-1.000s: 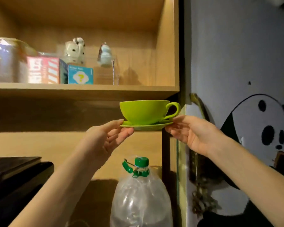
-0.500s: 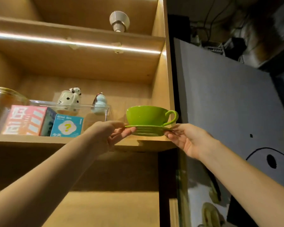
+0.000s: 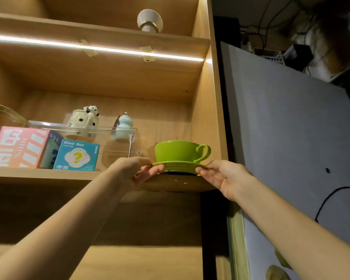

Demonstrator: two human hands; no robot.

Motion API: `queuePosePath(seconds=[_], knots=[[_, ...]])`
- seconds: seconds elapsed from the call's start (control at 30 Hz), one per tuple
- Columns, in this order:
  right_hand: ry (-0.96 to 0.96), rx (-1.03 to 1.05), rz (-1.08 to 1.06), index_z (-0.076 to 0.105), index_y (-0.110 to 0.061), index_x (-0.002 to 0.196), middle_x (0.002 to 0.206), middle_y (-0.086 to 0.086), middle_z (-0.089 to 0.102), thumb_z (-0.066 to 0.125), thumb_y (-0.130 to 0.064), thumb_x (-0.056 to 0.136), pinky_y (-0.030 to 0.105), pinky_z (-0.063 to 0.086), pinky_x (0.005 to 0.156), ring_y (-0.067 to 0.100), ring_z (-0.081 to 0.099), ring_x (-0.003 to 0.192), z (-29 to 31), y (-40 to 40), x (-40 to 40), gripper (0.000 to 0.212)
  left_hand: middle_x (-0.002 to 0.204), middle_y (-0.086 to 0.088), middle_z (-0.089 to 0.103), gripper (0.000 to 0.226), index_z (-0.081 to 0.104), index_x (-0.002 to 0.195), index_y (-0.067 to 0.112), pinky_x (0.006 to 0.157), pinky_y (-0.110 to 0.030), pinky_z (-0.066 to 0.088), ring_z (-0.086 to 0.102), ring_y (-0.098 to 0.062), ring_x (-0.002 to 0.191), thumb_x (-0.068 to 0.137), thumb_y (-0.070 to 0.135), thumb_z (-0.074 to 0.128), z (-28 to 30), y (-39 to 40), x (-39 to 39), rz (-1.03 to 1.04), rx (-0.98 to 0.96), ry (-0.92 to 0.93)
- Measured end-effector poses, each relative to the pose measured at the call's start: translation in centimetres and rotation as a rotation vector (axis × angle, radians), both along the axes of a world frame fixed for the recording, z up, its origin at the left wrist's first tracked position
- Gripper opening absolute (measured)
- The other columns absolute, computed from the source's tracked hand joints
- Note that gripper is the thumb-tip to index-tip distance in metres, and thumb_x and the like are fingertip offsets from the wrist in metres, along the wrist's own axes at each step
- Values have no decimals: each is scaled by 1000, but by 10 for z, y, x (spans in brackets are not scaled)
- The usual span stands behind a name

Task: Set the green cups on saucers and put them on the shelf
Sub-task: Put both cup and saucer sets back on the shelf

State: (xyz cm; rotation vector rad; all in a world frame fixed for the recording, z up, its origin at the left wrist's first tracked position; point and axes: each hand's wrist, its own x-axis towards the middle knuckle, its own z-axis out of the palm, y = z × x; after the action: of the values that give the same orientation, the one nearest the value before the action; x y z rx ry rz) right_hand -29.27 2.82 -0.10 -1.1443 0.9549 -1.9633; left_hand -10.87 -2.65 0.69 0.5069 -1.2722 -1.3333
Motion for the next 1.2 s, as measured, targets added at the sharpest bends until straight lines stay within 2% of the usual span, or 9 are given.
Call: queuePosePath(seconds=[0.23, 0.37, 0.43, 0.53, 0.63, 0.7, 0.83, 1.0, 1.2], knots=[[26, 46, -70, 52, 11, 110, 88, 24, 65, 45, -1, 93, 24, 55, 44, 24, 68, 55, 0, 2, 7, 22, 36, -16, 60, 15, 56, 73, -12, 32, -22, 50, 60, -20, 31, 85, -3, 54, -2, 4, -11, 154, -132, -98], [89, 24, -187, 53, 10, 115, 75, 18, 64, 42, -10, 96, 17, 44, 27, 13, 55, 25, -7, 0, 14, 30, 43, -15, 63, 23, 60, 75, -13, 35, -20, 51, 62, -17, 34, 87, 7, 56, -9, 2, -14, 238, -256, -105], [150, -24, -308, 58, 7, 107, 62, 13, 60, 46, -13, 94, 16, 43, 28, 9, 53, 25, -15, -1, 12, 27, 57, -15, 67, 24, 63, 85, -8, 45, -25, 57, 66, -16, 43, 90, 13, 53, -21, -1, -18, 462, -517, -154], [490, -347, -666, 59, -7, 116, 77, 6, 67, 41, -15, 95, 19, 55, 51, 9, 65, 56, -38, 7, 7, 29, 84, -10, 73, 25, 65, 101, 7, 62, -30, 56, 69, -18, 66, 89, 21, 48, -54, -1, -19, 1061, -1063, -323], [903, -457, -808, 45, -19, 134, 129, -3, 56, 37, -17, 96, 21, 41, 98, 6, 50, 115, -61, 11, 8, 39, 134, -12, 55, 60, 45, 133, 9, 100, -31, 36, 52, -26, 122, 77, 32, 42, -78, -4, -24, 1208, -1316, -664], [1044, -355, -780, 28, -22, 143, 149, -7, 34, 34, -25, 97, 22, 20, 114, 4, 25, 137, -67, 1, 8, 46, 148, -15, 33, 77, 26, 142, 5, 110, -36, 14, 27, -29, 139, 73, 37, 40, -84, -11, -29, 1207, -1336, -848], [1186, -216, -848, 6, -26, 147, 157, -12, 10, 28, -39, 96, 29, -1, 117, 6, -1, 144, -69, -13, 4, 57, 149, -16, 27, 82, 21, 142, 3, 109, -41, 11, 23, -31, 139, 71, 39, 40, -86, -18, -35, 1292, -1308, -932], [1257, -206, -972, 9, -26, 147, 157, -10, 13, 15, -46, 90, 25, -9, 110, 7, 3, 145, -67, -20, 2, 61, 149, -13, 28, 84, 20, 143, 5, 109, -42, 12, 16, -25, 142, 71, 45, 40, -87, -32, -33, 1333, -1298, -1031], [1260, -188, -989, 13, -24, 147, 156, -7, 18, 27, -37, 96, 28, -4, 115, 10, 9, 144, -66, -20, 3, 54, 151, -11, 24, 85, 19, 144, 7, 111, -36, 4, 13, -20, 141, 71, 47, 39, -90, -33, -34, 1308, -1291, -1027]])
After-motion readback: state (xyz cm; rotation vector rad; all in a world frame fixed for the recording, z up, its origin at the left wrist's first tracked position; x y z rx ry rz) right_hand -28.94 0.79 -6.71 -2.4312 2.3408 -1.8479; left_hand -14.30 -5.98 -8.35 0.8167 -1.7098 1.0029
